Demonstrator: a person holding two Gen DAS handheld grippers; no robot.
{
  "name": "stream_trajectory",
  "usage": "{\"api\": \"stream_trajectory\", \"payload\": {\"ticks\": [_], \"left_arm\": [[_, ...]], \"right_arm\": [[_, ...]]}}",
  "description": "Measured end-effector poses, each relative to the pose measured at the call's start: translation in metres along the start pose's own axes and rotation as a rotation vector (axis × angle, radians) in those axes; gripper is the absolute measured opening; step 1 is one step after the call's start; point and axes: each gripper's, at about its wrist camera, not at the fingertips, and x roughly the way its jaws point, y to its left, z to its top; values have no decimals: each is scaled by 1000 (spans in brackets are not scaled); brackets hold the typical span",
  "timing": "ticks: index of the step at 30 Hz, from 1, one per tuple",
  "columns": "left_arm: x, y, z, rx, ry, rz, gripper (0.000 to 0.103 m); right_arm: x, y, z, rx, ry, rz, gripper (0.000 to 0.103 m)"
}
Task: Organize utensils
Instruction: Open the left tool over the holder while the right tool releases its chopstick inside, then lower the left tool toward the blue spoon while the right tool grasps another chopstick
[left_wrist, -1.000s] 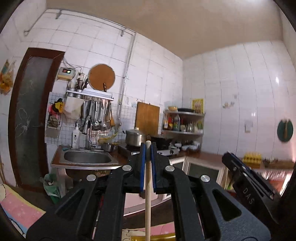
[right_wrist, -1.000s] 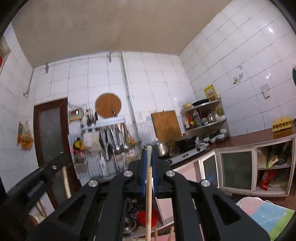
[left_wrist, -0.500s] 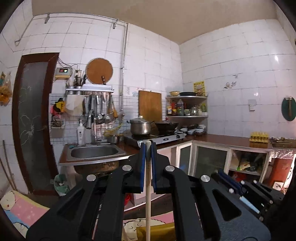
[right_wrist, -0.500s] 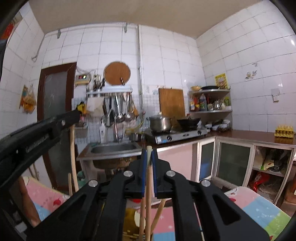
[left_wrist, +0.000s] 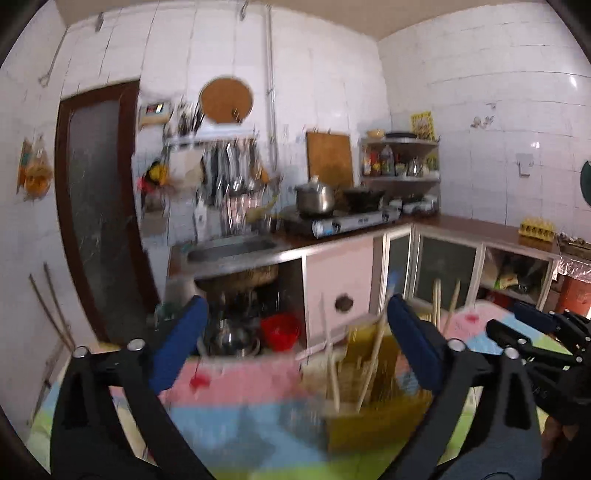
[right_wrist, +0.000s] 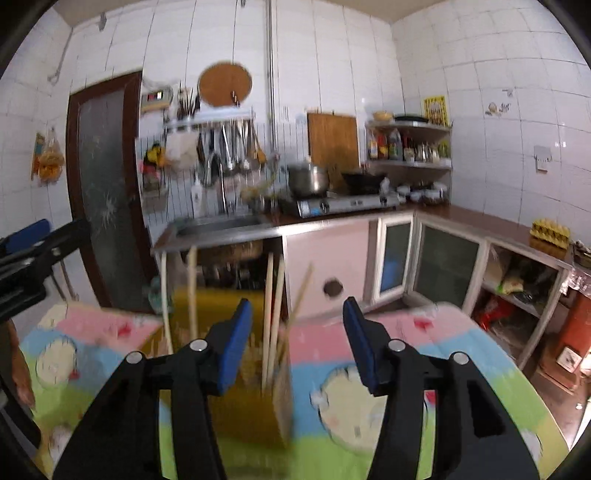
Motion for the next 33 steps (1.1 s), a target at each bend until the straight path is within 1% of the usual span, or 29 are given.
{"api": "stream_trajectory", "payload": {"ticks": [3, 4, 5, 8, 10, 13, 15, 18, 21, 23, 24, 26, 29, 33], "left_arm": [[-12, 13, -33, -46, 120, -28, 98], [-14, 16, -45, -56, 164, -33, 98], [-15, 18, -53, -61, 187, -36, 98], [-23, 23, -90, -91, 294, -37, 98], [-25, 25, -110, -109, 351, -50, 98], [-24, 23, -146, -114, 463, -48, 98], [-22, 22, -160, -101, 501, -40, 98], [-18, 25, -174, -110, 521, -24, 97], [-15, 25, -185, -147, 558, -41, 97], [-12, 25, -189, -152, 572, -50, 97], [-12, 24, -190, -146, 571, -52, 97], [-12, 17, -191, -120, 569, -57, 97], [-13, 6, -190, -91, 561, -72, 97], [-15, -3, -189, -62, 557, -82, 97]], "right_arm": [[-15, 6, -33, 0, 104, -1, 51], [-17, 7, -39, 2, 126, -3, 51], [-21, 9, -50, 4, 158, -3, 51], [-27, 18, -82, 9, 236, -14, 51], [-28, 22, -101, 19, 268, -11, 51], [-20, 25, -120, 27, 304, -22, 51], [-15, 30, -130, 26, 323, -33, 51], [-4, 30, -143, 38, 377, -35, 51], [4, 30, -146, 39, 405, -63, 50], [9, 28, -146, 64, 429, -54, 50], [11, 27, -146, 75, 442, -46, 48], [17, 30, -148, 72, 472, -44, 41], [25, 36, -153, 54, 505, -51, 38], [27, 41, -155, 35, 521, -67, 35]]}}
